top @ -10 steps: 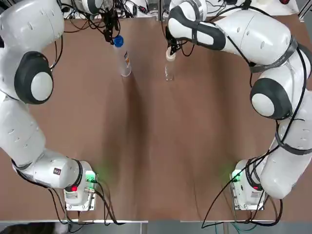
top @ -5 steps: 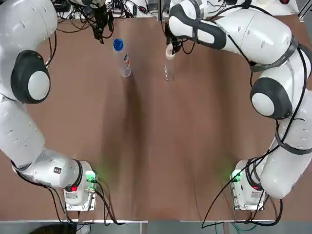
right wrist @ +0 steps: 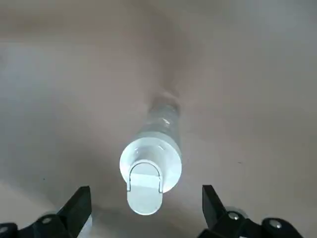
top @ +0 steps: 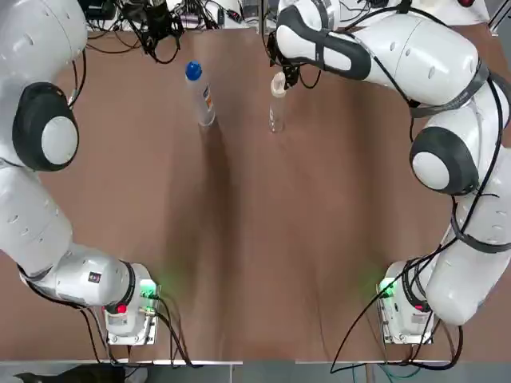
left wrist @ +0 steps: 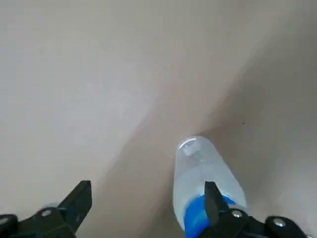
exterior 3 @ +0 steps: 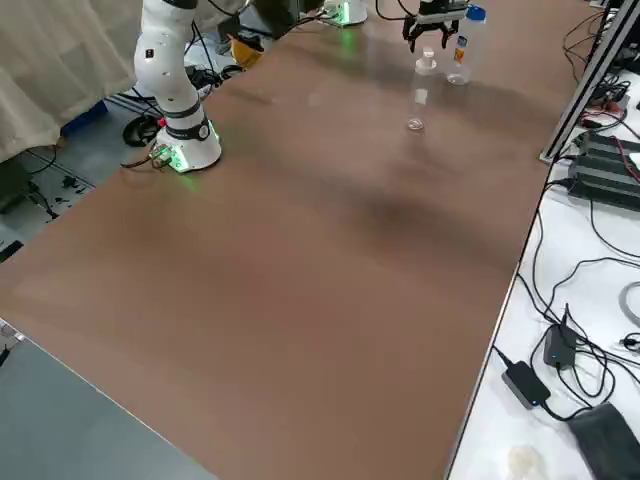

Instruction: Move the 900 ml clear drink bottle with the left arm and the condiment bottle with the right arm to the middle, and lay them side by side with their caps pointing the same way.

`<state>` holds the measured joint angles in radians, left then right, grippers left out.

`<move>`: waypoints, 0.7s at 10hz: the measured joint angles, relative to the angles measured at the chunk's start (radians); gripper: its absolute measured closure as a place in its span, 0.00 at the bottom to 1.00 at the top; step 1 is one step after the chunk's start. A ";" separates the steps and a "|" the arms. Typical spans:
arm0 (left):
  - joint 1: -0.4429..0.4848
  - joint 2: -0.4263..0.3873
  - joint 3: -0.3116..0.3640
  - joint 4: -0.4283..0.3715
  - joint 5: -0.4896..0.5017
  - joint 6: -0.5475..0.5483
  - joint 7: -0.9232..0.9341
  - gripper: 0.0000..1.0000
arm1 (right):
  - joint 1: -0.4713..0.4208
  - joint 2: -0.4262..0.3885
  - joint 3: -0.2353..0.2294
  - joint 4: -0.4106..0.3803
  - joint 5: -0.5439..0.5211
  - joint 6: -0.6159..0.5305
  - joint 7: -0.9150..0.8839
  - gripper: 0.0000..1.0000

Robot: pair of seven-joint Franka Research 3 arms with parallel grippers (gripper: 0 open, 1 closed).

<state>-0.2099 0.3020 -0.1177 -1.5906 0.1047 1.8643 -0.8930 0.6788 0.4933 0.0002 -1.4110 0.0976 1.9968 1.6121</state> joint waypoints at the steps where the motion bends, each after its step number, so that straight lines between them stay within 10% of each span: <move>1: -0.003 -0.003 -0.015 0.001 0.016 0.028 0.007 0.00 | -0.006 0.000 0.000 0.002 0.000 -0.001 -0.028 0.01; 7: 0.008 -0.013 -0.084 0.000 0.032 0.035 0.566 0.00 | -0.027 -0.028 0.000 0.020 0.000 -0.106 -0.415 0.01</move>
<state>-0.2019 0.2894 -0.2019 -1.5905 0.1370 1.8995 -0.3271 0.6516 0.4648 0.0001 -1.3907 0.0975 1.8908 1.1974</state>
